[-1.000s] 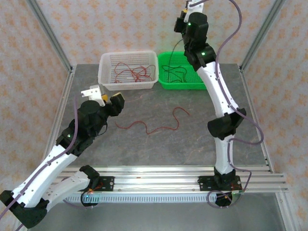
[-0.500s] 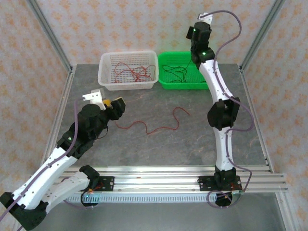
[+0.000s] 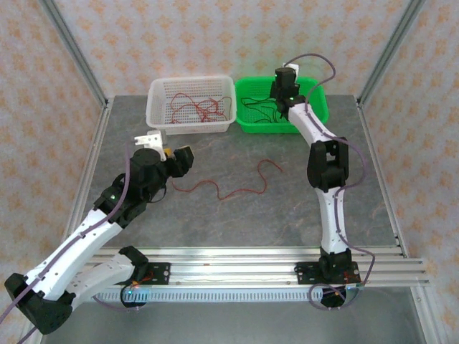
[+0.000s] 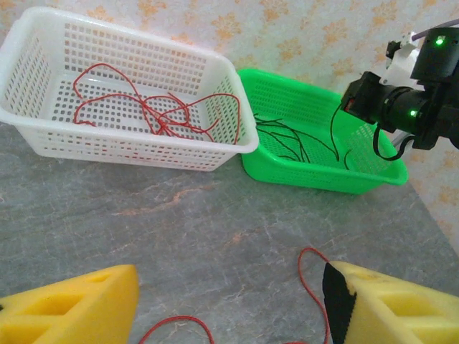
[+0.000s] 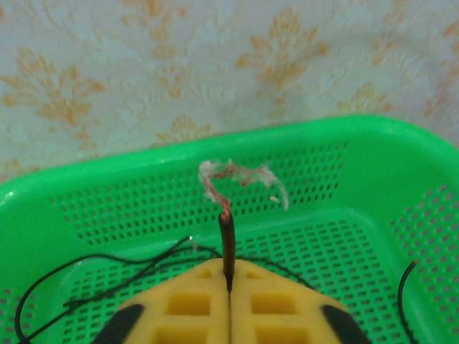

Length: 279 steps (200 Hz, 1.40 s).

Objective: Untangle the cables

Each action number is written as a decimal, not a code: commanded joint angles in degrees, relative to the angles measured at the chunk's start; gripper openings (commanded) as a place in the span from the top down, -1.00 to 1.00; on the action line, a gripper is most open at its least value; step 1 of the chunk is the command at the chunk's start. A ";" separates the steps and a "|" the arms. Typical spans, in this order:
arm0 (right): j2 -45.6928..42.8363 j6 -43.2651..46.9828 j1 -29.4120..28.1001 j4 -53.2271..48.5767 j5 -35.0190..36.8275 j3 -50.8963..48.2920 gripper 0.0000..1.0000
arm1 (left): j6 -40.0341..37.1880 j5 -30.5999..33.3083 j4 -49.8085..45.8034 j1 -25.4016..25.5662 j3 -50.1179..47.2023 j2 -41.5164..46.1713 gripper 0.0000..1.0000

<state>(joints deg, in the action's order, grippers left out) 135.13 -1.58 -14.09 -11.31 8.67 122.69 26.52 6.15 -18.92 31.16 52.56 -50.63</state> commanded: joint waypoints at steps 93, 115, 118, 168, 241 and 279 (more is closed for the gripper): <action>-3.98 -0.64 0.04 -17.58 -7.64 7.84 -0.03 | -13.53 2.41 -0.80 5.50 2.62 -7.16 -0.54; -6.26 -1.33 0.03 -23.11 -8.58 8.25 -0.06 | -16.51 2.05 -0.59 7.11 3.47 -8.97 -0.54; -6.69 -1.50 0.02 -23.86 -8.66 8.11 -0.07 | -17.19 1.84 -0.59 7.39 3.66 -9.28 -0.54; -19.09 -2.99 0.05 -30.66 -9.11 -4.84 -0.30 | -29.19 -2.39 -6.05 12.09 9.52 -15.37 -0.41; -48.32 -5.05 0.05 -20.16 -12.43 -43.94 -0.32 | -52.19 -17.95 -7.19 13.01 4.71 -21.83 -0.29; -56.46 -5.56 0.11 -18.58 -13.41 -54.05 -0.32 | -62.83 -23.87 -7.53 13.01 2.85 -25.70 -0.34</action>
<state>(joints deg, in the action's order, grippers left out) 83.09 -6.04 -14.09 -32.29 -3.92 72.90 -26.09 -11.84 -24.53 43.88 55.92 -73.73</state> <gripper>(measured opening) 0.660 0.668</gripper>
